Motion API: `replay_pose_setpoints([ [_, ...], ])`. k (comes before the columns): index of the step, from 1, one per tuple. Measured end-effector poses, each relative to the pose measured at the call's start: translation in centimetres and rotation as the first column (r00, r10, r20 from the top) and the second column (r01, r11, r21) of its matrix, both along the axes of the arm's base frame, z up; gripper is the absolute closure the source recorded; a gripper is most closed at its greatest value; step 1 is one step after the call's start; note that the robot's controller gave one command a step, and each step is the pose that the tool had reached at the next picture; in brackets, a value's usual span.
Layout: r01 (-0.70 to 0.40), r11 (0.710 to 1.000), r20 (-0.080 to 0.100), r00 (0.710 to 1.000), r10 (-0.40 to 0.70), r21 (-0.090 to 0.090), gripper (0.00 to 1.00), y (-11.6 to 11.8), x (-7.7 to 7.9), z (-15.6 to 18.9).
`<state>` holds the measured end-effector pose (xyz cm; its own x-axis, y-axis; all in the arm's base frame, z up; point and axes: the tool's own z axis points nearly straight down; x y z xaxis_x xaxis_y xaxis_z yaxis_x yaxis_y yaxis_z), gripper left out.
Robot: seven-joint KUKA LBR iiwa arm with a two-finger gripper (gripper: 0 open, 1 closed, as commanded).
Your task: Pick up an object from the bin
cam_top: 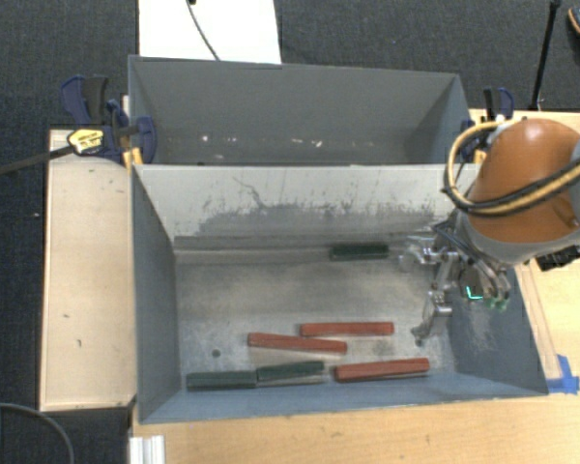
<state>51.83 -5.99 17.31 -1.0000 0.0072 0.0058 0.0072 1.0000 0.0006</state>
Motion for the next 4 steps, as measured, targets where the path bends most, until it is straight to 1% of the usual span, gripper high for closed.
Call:
replay_pose_setpoints([
  [1,-0.002,1.0,0.008,1.0,0.002,-0.001,0.0,0.0,0.2,0.4],
  [2,-0.086,0.996,0.013,0.996,0.086,-0.002,0.0,-0.4,1.9,-3.5],
  [3,-0.147,0.989,0.009,0.989,0.147,0.001,0.0,-2.1,1.7,-8.2],
  [4,-0.055,0.998,0.008,0.998,0.055,-0.003,0.0,-2.5,2.0,-9.6],
])
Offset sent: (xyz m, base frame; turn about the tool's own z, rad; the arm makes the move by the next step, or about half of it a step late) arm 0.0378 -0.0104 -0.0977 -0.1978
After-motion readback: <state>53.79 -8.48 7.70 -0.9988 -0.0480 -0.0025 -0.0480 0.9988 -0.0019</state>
